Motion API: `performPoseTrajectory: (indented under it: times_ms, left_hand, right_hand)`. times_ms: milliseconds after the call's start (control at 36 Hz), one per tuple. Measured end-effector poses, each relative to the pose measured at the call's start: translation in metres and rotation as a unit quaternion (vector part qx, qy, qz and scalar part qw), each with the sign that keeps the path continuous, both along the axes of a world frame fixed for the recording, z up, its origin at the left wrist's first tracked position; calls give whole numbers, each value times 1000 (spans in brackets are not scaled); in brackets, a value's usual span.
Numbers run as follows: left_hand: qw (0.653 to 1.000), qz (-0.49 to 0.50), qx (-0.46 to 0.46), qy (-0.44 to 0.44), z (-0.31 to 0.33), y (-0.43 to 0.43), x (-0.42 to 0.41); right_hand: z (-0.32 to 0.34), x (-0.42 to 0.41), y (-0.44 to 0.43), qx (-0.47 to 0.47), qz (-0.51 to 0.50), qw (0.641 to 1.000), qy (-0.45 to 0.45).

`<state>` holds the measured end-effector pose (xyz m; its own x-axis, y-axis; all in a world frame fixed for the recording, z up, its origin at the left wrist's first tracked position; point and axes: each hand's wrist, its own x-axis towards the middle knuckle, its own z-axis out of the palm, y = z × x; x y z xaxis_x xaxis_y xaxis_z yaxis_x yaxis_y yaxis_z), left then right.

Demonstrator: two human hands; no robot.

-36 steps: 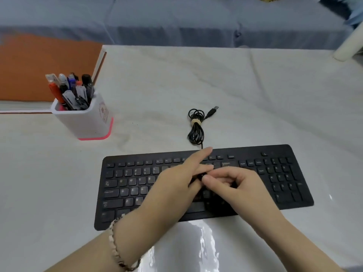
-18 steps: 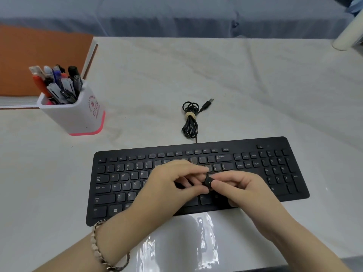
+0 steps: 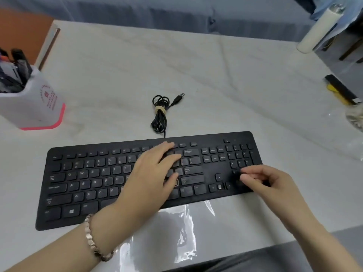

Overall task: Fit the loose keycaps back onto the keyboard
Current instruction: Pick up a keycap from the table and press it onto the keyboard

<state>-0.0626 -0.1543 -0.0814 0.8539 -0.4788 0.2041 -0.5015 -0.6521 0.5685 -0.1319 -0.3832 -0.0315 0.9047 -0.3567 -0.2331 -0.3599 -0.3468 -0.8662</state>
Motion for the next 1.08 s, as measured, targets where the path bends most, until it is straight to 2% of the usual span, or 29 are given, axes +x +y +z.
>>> performPoseTrajectory:
  times_ms: [167,306,444,528,639,750,1083]
  left_hand:
    - [996,20,91,-17,-9,1,-2]
    - [995,14,98,-23,-10,2,-2]
    - [994,13,101,-28,-11,2,-2]
    - [994,15,101,-31,-13,2,-2]
    - [994,13,101,-31,-14,2,-2]
    - [994,11,103,-34,-15,3,-1]
    - [993,10,107,-43,-16,2,-1]
  right_hand:
    - [-8,-1,-16,-66,82,994,8]
    - [-19,3,1,-126,141,982,18]
    - [-23,6,5,-147,192,970,-3]
    - [-30,6,4,-162,183,970,-8]
    - [-38,2,5,-184,145,970,-66]
    - [-41,-4,7,-196,153,964,-95]
    - [-45,-6,0,-194,163,966,-60]
